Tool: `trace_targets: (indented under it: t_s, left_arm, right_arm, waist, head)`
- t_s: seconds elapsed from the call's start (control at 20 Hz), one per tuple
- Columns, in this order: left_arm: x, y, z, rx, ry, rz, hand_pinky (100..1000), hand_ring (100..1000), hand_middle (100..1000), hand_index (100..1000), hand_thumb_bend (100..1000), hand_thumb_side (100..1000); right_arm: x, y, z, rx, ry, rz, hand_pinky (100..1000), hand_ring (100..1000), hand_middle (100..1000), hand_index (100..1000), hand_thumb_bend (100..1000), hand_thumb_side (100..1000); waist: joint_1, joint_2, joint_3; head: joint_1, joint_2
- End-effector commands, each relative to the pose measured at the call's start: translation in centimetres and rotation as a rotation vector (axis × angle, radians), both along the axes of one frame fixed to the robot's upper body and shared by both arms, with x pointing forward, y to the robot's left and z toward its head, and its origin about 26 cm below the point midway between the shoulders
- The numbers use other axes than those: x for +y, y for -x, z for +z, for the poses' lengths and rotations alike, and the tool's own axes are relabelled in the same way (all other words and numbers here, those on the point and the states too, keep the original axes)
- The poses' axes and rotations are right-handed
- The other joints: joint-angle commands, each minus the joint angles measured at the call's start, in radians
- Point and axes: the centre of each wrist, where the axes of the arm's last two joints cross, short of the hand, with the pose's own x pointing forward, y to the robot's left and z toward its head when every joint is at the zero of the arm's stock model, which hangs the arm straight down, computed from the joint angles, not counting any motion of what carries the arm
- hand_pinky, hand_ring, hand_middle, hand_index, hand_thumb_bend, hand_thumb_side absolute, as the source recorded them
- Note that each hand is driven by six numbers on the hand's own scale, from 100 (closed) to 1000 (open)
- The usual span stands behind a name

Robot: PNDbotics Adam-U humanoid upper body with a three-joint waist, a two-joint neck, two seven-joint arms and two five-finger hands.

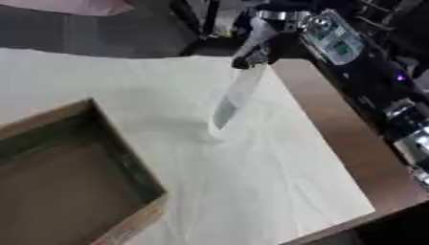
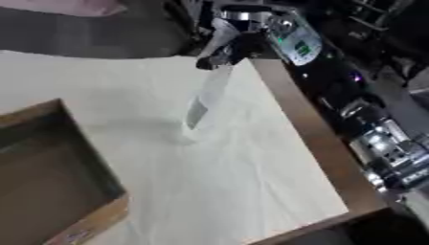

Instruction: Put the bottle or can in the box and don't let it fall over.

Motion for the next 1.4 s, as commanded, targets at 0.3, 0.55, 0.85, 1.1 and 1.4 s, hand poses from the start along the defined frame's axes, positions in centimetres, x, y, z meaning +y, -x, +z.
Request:
trace_targets:
  t_s: [0.3,0.55,0.85,1.1,1.4]
  left_arm:
    - [0.5,0.2,0.9,-0.017,-0.018,0.003,682,410,887,884,230,798]
    - [0.6,0.2,1.0,-0.013,-0.013,-0.001,684,417,885,884,232,793]
    - [0.6,0.0,1.4,-0.015,0.001,-0.019,687,437,883,884,236,781]
    - [0.3,-0.4,2.1,-0.024,0.010,-0.070,690,453,881,884,236,771]
    - [0.4,-0.6,2.6,-0.033,0.035,-0.084,692,464,879,884,240,765]
  right_arm:
    - [-0.7,0.8,2.8,-0.088,0.126,0.110,100,402,391,210,410,304]
    - [-0.4,0.9,3.5,-0.109,0.143,0.112,100,405,393,202,417,318]
    - [1.2,0.5,4.7,-0.126,0.149,0.118,115,415,399,202,409,344]
    - [4.5,-0.2,5.7,-0.153,0.163,0.158,126,420,401,206,409,366]
    - [8.5,-0.6,6.7,-0.208,0.173,0.209,141,428,402,209,420,395]
  waist:
    - [0.003,-0.038,-0.003]
    - [0.000,-0.056,-0.002]
    - [-0.001,-0.091,0.007]
    - [-0.002,-0.123,0.035]
    - [-0.003,-0.140,0.072]
  head:
    - [-0.005,0.009]
    - [-0.008,0.014]
    - [-0.020,0.036]
    - [-0.047,0.057]
    - [-0.085,0.073]
